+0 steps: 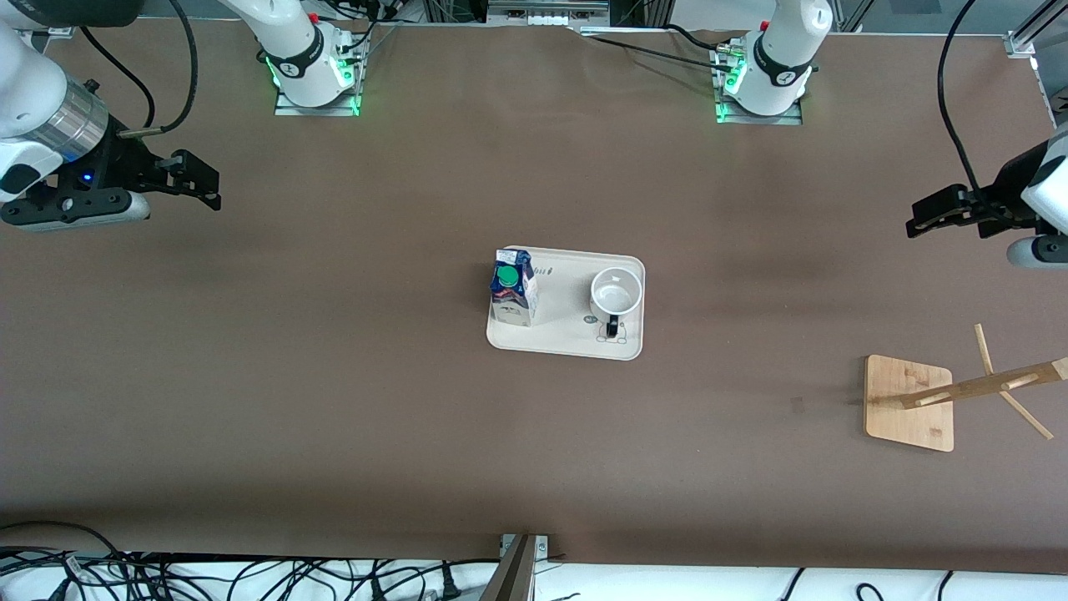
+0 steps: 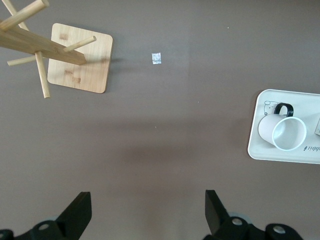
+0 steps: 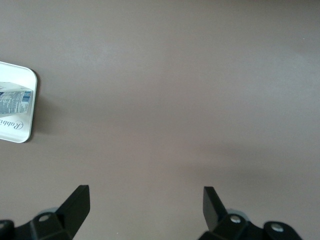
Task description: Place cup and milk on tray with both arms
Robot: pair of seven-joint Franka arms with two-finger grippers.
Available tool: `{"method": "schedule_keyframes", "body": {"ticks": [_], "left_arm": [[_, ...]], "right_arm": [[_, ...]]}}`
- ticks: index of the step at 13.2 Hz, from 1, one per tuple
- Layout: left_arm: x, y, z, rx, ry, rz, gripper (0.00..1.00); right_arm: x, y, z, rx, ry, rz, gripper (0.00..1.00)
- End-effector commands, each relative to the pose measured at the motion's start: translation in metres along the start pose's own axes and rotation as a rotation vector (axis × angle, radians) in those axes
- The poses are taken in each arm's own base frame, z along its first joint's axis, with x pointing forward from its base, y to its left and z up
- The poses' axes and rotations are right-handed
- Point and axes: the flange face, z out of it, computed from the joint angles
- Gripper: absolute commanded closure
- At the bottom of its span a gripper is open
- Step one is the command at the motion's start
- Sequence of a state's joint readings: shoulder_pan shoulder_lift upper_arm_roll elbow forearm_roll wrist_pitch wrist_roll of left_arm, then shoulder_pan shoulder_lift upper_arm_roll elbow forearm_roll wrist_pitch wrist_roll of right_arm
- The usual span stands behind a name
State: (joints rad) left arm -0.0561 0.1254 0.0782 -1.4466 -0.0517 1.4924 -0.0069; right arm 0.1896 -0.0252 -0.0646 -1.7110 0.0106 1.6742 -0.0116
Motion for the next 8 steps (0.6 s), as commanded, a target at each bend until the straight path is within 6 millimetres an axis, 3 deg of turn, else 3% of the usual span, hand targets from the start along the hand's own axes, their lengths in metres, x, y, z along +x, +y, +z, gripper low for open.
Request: {"method": "schedule_keyframes", "body": {"ticks": [1,3,4,8], "left_arm": [[-0.008,0.003,-0.004,-0.005,0.007,0.020,0.00],[-0.007,0.002,-0.006,0.015,0.009,0.020,0.00],[-0.008,0.000,-0.016,0.023,0.024,0.018,0.00],[-0.009,-0.001,-0.015,0.010,-0.008,0.014,0.00]], "right_arm": [[0.000,-0.001,-0.007,-0.017,0.008,0.001,0.00],[-0.001,-0.002,-0.007,-0.018,0.007,0.001,0.00],[0.000,-0.003,-0.007,-0.017,0.007,-0.002,0.00],[0.000,-0.001,-0.007,-0.017,0.008,0.001,0.00]]}}
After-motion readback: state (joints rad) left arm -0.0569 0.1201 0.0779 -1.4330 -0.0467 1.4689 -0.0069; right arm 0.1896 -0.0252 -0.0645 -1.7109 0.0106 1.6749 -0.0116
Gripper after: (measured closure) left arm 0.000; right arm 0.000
